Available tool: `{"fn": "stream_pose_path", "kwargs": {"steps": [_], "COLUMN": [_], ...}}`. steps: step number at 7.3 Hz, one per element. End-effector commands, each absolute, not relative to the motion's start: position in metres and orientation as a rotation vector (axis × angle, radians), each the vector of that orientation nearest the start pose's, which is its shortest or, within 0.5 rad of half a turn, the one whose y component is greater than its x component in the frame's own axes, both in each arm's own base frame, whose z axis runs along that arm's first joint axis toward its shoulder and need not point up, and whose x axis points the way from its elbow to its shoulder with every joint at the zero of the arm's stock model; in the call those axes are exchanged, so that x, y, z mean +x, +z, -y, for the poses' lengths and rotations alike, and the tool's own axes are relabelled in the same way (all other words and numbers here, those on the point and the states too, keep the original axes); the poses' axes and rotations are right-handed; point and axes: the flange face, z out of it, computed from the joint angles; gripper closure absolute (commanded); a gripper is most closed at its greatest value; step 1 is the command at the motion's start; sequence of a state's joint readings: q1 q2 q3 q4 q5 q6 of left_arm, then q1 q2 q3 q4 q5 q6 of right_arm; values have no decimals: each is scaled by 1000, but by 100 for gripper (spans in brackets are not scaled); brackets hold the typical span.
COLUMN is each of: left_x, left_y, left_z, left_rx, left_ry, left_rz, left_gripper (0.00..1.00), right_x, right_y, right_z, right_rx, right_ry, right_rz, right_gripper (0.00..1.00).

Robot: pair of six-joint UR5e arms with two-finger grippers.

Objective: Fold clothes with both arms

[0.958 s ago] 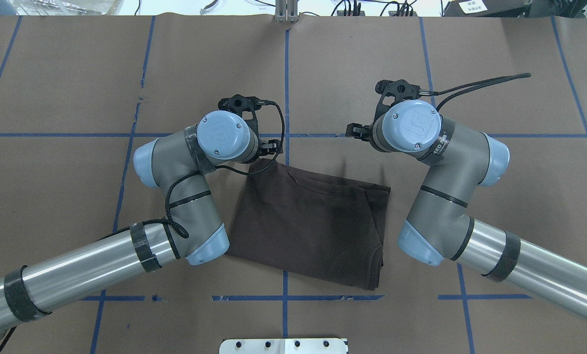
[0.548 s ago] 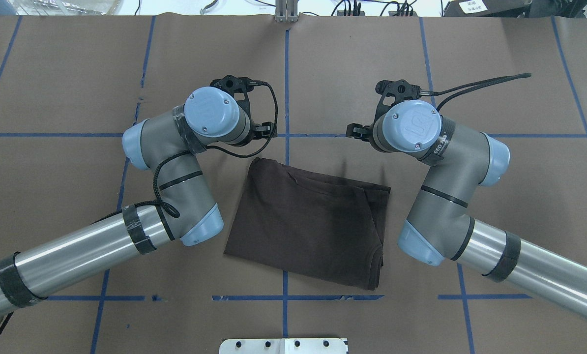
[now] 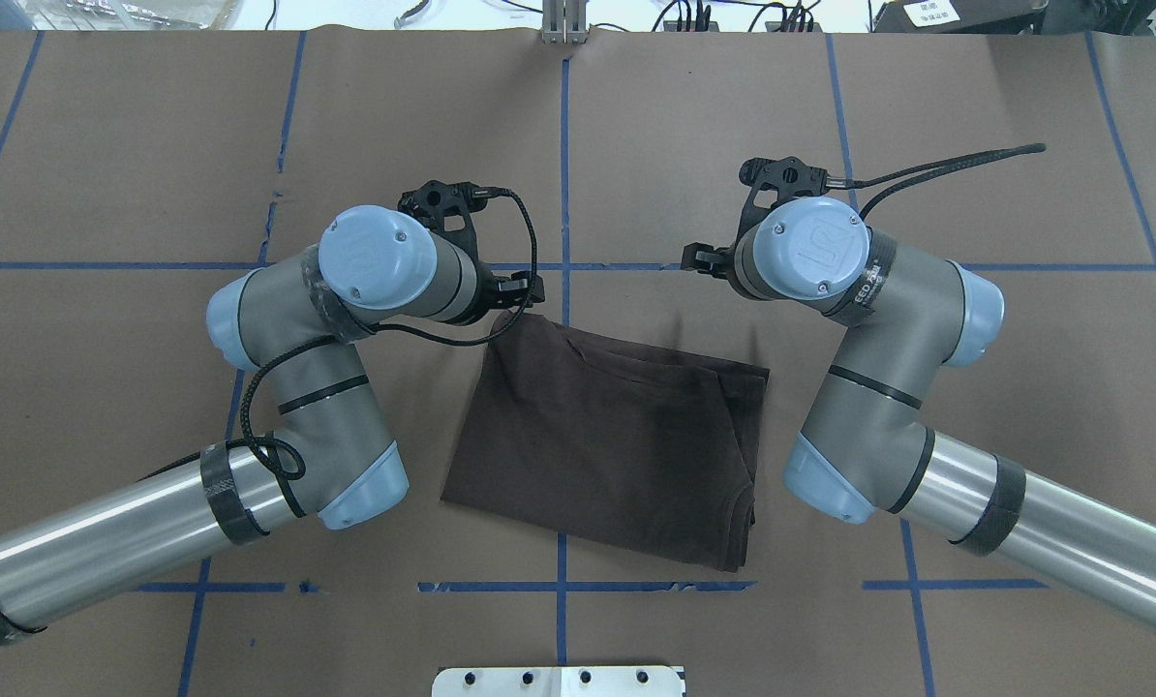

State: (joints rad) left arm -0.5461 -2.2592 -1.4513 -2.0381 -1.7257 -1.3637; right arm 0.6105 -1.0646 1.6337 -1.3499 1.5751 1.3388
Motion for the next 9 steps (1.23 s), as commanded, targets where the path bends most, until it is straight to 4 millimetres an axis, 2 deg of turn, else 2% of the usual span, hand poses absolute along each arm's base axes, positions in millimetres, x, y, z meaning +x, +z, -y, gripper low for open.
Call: {"fn": "stream_pose_path", "kwargs": {"steps": [1,3,6,7,8,9], "left_x": [588,595,594,606,607,607], "left_y": [258,255,250,253,254,255], "left_z": [482,485,484,472,471,471], "left_rx": [196,178,152,143,170,168], "left_ry": [-312,-344,-390,-374,-395,-403], "left_rz": [-1061,-1075,-1086,-1079,-1072,-1067], "left_gripper": [21,25,64,70,75,100], "right_x": [-479,-479,-478,-478,-478,-478], "right_y": [323,323,325,326,326,326], "right_z": [497,497,497,496,496,496], "right_rx": [321,321,322,321,321,321], "right_ry": [358,358,358,357,357,357], "right_rz": [725,725,723,722,722,722], "right_gripper": [0,0,0,0,0,0]}}
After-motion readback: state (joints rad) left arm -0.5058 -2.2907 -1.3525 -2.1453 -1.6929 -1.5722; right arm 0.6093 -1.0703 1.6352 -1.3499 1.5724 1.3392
